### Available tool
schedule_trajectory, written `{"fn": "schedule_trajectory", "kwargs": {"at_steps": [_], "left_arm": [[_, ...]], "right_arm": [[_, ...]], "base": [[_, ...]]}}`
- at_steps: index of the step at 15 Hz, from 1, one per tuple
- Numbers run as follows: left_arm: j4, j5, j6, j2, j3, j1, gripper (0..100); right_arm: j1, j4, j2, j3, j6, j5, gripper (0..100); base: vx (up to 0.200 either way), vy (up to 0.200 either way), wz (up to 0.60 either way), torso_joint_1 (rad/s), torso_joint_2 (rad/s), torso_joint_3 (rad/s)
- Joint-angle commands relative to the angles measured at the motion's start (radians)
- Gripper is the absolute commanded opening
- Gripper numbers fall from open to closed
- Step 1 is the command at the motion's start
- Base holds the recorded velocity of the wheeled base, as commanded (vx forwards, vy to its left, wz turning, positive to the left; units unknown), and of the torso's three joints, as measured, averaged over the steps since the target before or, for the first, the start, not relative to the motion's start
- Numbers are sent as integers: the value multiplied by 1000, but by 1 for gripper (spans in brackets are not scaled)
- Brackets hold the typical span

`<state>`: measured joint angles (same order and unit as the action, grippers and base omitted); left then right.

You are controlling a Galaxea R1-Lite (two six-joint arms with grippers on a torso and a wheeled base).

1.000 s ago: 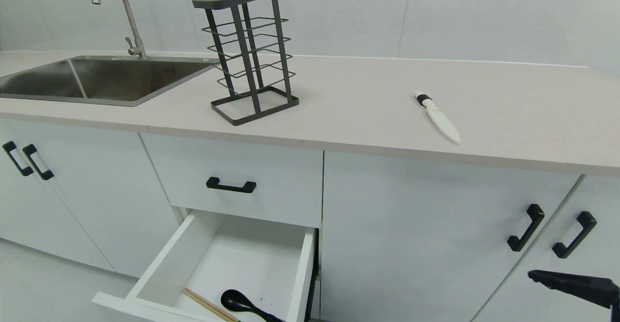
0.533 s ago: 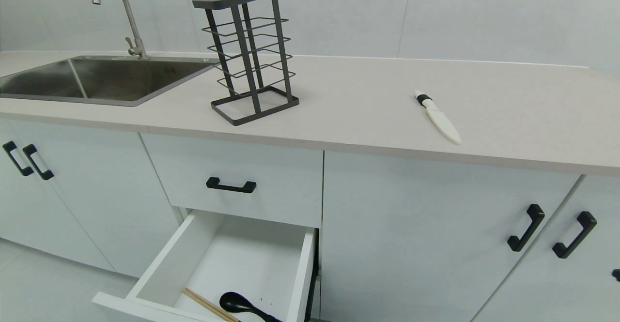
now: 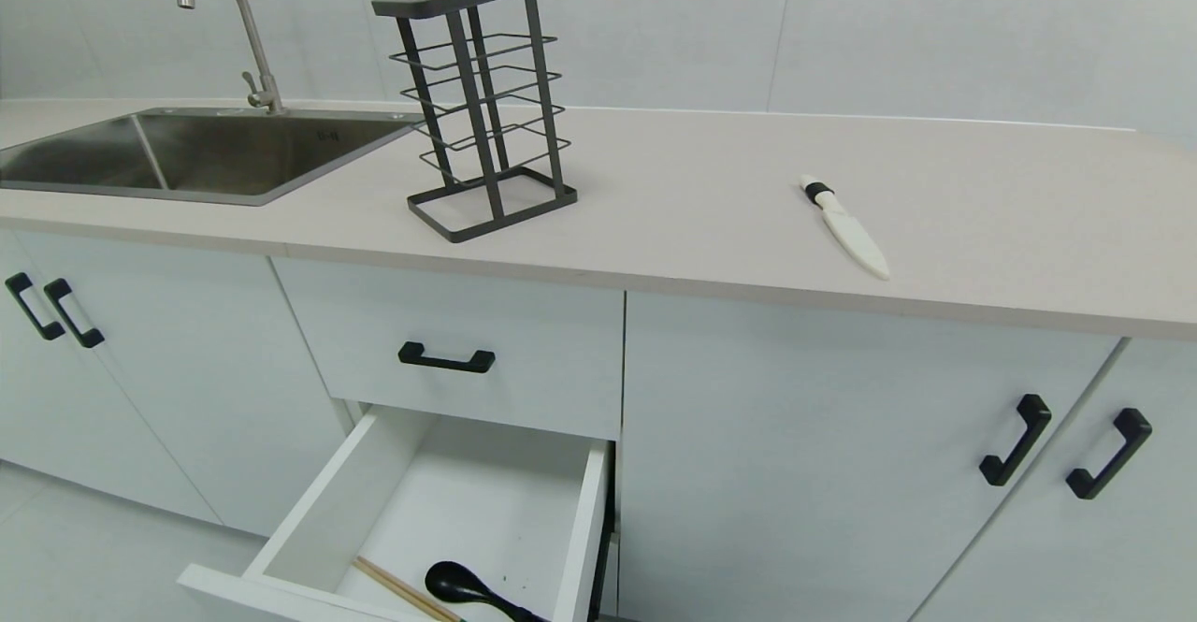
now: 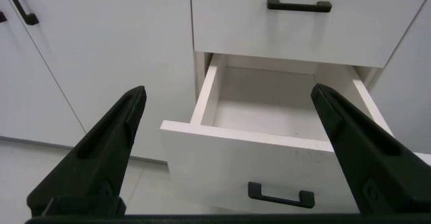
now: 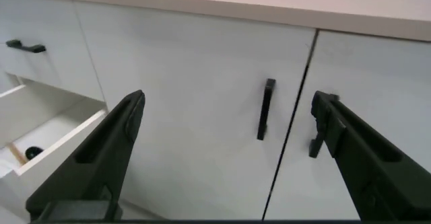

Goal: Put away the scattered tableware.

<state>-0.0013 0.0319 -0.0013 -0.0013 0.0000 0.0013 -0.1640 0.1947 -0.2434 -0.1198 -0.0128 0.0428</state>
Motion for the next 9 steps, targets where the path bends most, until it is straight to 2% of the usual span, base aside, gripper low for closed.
{"fn": "schedule_trajectory", "kwargs": {"at_steps": [1,3,6,9], "left_arm": [[0,0,0,1,0,0,100],[0,0,0,1,0,-1,100],[0,0,0,1,0,0,100],[0,0,3,1,0,0,100]], "right_arm": [[100,0,105,40,22,0,100],[144,0,158,60,27,2,100],[166,-9,243,120,45,-4,100],[166,-127,243,120,33,-6,100]], "base": [[0,0,0,0,0,0],[0,0,0,0,0,0],[0,0,0,0,0,0],[0,0,0,0,0,0]]}}
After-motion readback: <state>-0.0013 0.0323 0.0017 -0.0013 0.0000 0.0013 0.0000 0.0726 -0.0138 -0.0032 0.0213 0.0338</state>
